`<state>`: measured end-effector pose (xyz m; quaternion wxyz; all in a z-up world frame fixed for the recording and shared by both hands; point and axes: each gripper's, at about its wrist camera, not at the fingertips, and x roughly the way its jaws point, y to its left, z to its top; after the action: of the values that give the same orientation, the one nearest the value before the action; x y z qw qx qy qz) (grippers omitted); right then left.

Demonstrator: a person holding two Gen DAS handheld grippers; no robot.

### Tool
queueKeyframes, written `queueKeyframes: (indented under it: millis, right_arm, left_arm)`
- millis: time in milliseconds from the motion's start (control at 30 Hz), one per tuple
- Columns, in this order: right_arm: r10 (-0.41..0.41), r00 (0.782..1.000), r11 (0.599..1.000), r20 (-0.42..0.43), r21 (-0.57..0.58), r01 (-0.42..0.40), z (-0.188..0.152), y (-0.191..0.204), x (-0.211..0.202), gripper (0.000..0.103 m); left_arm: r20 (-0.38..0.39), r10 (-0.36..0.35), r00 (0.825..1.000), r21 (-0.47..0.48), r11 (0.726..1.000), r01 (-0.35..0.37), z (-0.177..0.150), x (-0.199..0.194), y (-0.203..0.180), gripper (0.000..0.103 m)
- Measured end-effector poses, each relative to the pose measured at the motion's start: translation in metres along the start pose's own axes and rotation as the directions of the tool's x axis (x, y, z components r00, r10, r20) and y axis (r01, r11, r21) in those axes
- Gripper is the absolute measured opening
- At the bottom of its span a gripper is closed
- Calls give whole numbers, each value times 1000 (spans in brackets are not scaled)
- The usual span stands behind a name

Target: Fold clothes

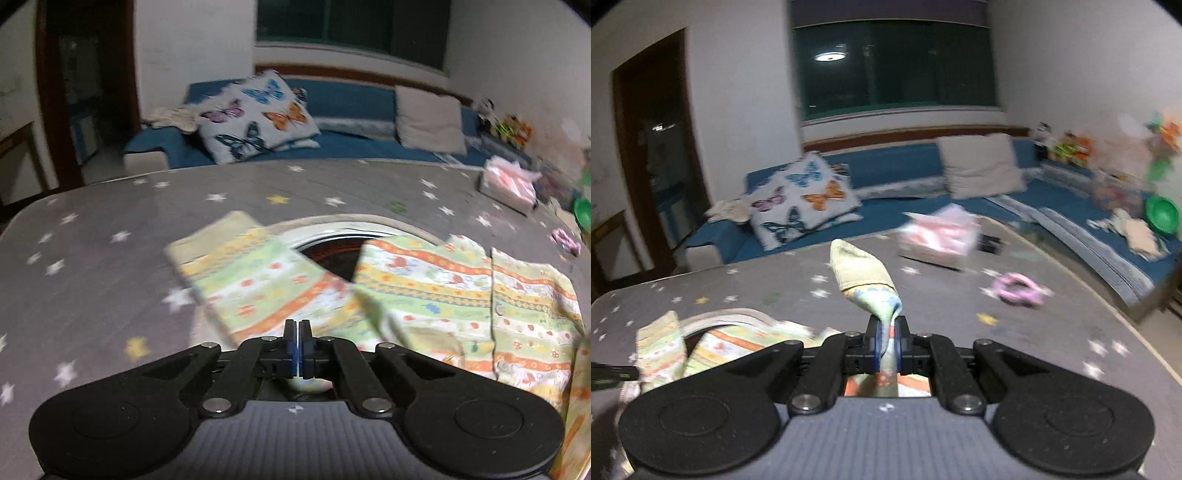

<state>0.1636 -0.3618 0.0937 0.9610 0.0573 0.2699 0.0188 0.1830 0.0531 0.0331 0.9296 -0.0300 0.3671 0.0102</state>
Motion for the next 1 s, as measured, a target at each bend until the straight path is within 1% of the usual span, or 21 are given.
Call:
queueKeyframes:
  millis: [67, 133, 200, 267, 333, 367, 400, 433, 467, 567, 633, 667, 700, 733, 767, 800, 867, 1000]
  right_arm:
    - [-40, 999, 999, 2, 30, 39, -11, -18, -13, 6]
    - [-66, 998, 996, 1, 61, 66, -22, -33, -25, 6]
    - [-83, 997, 992, -9, 96, 84, -35, -47, -36, 6]
    - [-95, 995, 987, -30, 125, 98, -48, -58, -45, 7]
    - [-105, 993, 984, -60, 140, 113, -63, -65, -51, 7]
    - [-112, 991, 982, -73, 145, 122, -70, -68, -54, 7]
    - [-116, 990, 980, -83, 150, 127, -75, -71, -56, 7]
    - [-119, 989, 979, -92, 155, 132, -80, -74, -58, 8]
    - [-127, 987, 977, -102, 162, 142, -87, -76, -61, 8]
    - [-140, 983, 972, -115, 175, 159, -94, -80, -64, 10]
    - [-143, 982, 971, -120, 175, 163, -95, -82, -64, 10]
    - [-143, 982, 971, -123, 175, 163, -96, -82, -63, 10]
    - [-142, 982, 971, -123, 173, 163, -97, -82, -63, 10]
    - [-142, 982, 972, -124, 172, 162, -97, -82, -62, 10]
    - [-141, 982, 973, -122, 168, 161, -97, -82, -63, 10]
    - [-141, 983, 974, -120, 163, 159, -96, -81, -63, 10]
    - [-138, 984, 975, -115, 159, 155, -95, -80, -62, 10]
    - [-127, 986, 976, -104, 163, 143, -95, -77, -63, 10]
  left_arm:
    - [3, 12, 1000, -29, 1000, -12, -3, -10, 12, 0]
    - [3, -1, 1000, -50, 999, 1, -4, -18, 20, 1]
    - [4, -20, 1000, -53, 998, 20, -2, -23, 19, 3]
    - [8, -32, 999, -48, 998, 32, 3, -24, 10, 4]
    - [12, -53, 999, -38, 998, 54, 10, -21, -3, 12]
    - [12, -61, 998, -30, 998, 61, 13, -19, -11, 25]
    - [8, -63, 998, -17, 998, 63, 15, -14, -19, 43]
    - [5, -65, 998, -4, 998, 65, 17, -10, -27, 49]
    - [1, -67, 998, 9, 998, 67, 19, -6, -35, 50]
    - [-23, -72, 997, 49, 996, 73, 24, 11, -58, 50]
    - [-49, -60, 997, 78, 995, 64, 24, 25, -69, 49]
    - [-65, -51, 997, 85, 995, 56, 23, 32, -71, 43]
    - [-81, -47, 996, 82, 995, 54, 21, 37, -70, 24]
    - [-97, -44, 994, 79, 996, 52, 19, 42, -69, 15]
    - [-104, -40, 994, 73, 996, 48, 17, 44, -66, 8]
    - [-95, -34, 995, 61, 997, 40, 14, 41, -61, 4]
    - [-74, -23, 997, 36, 999, 26, 10, 34, -49, 2]
    - [8, 13, 1000, -9, 1000, -13, -2, -4, -17, 1]
